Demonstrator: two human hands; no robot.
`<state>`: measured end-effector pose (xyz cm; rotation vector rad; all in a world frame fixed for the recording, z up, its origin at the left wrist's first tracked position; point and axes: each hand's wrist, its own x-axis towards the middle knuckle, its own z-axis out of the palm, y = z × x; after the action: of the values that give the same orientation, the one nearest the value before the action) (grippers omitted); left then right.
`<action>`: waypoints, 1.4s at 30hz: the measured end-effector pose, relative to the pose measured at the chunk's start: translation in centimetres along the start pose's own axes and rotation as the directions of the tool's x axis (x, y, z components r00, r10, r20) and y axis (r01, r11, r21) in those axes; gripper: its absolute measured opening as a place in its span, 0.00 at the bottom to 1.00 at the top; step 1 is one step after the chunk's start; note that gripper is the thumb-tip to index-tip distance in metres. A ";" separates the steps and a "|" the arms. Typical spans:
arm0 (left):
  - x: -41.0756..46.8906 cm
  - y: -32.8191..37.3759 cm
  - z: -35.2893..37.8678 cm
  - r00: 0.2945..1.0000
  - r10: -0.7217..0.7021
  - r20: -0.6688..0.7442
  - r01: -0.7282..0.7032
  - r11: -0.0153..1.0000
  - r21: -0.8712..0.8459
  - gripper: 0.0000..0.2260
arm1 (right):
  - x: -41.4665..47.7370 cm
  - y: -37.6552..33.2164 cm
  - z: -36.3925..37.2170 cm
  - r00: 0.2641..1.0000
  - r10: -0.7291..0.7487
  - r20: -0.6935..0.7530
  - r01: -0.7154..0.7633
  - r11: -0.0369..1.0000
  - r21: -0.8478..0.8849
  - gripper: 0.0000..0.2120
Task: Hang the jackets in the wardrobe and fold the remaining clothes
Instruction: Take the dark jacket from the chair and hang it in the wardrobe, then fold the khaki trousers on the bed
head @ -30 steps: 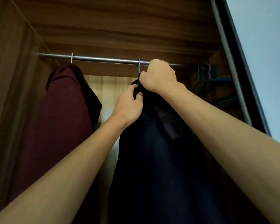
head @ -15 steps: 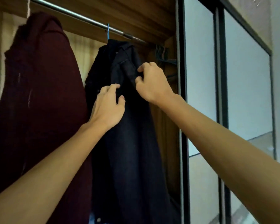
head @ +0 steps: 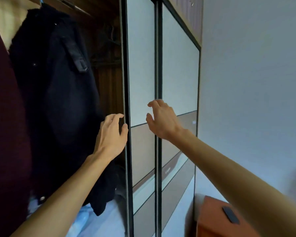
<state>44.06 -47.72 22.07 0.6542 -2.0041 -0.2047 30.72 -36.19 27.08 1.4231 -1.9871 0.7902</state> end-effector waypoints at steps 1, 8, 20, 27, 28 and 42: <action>-0.9 1.1 0.9 0.999 -0.012 0.042 0.015 0.997 -0.069 0.18 | -1.4 1.2 -0.6 1.000 0.020 0.003 -0.020 1.000 0.003 0.21; -9.2 10.6 7.2 0.949 0.065 0.308 0.025 0.959 -0.281 0.20 | -13.6 10.3 -6.4 0.979 0.194 0.070 -0.187 0.978 -0.092 0.26; -26.1 30.9 14.9 0.782 0.282 0.556 0.007 0.887 -0.461 0.19 | -39.9 22.1 -21.2 0.808 0.572 0.140 -0.498 0.790 -0.357 0.32; -34.5 41.8 20.1 0.592 0.452 0.667 -0.043 0.844 -0.534 0.20 | -53.1 26.4 -28.1 0.651 0.758 0.037 -0.669 0.596 -0.443 0.31; -35.6 43.3 20.8 0.559 0.486 0.671 -0.053 0.829 -0.557 0.21 | -54.8 26.9 -28.8 0.621 0.784 0.019 -0.693 0.560 -0.455 0.30; -49.2 60.7 32.0 0.018 0.791 0.612 -0.037 0.612 -0.790 0.21 | -74.9 32.7 -35.2 0.088 0.950 -0.298 -0.929 -0.030 -0.369 0.30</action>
<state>13.29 25.25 -7.16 -0.9699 -2.9972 -1.0504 23.85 44.85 -8.87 -0.5682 -2.8011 0.5979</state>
